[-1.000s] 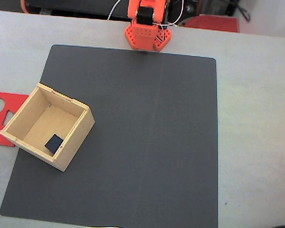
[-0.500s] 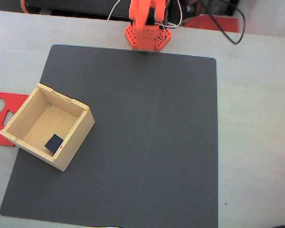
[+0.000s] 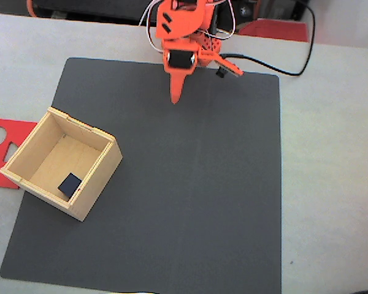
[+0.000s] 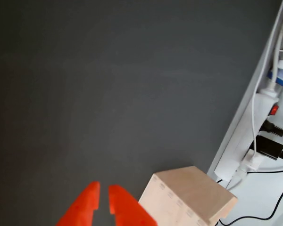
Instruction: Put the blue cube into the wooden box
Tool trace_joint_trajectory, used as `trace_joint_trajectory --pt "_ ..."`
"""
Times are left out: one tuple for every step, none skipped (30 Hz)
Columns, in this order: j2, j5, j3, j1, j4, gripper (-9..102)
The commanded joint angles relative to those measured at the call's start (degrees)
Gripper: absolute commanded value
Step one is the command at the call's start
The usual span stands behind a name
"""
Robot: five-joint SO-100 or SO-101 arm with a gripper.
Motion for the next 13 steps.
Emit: trace_joint_trajectory --pt "0.79 0.44 0.26 0.70 -0.79 0" --pt "0.79 0.44 0.26 0.70 -0.79 0" --pt "0.79 0.44 0.26 0.70 -0.79 0" --pt "0.79 0.44 0.26 0.79 -0.79 0" --pt "0.79 0.44 0.26 0.97 -0.79 0" --pt "0.79 0.53 0.26 0.97 -0.79 0" --pt "0.79 0.53 0.26 0.97 -0.79 0" --pt "0.79 0.53 0.26 0.97 -0.79 0" --pt "0.79 0.44 0.26 0.97 -0.79 0" --pt "0.79 0.26 0.26 0.70 -0.79 0" --pt "0.79 0.26 0.26 0.62 -0.79 0" --pt "0.79 0.26 0.26 0.62 -0.79 0" --pt "0.79 0.26 0.26 0.62 -0.79 0"
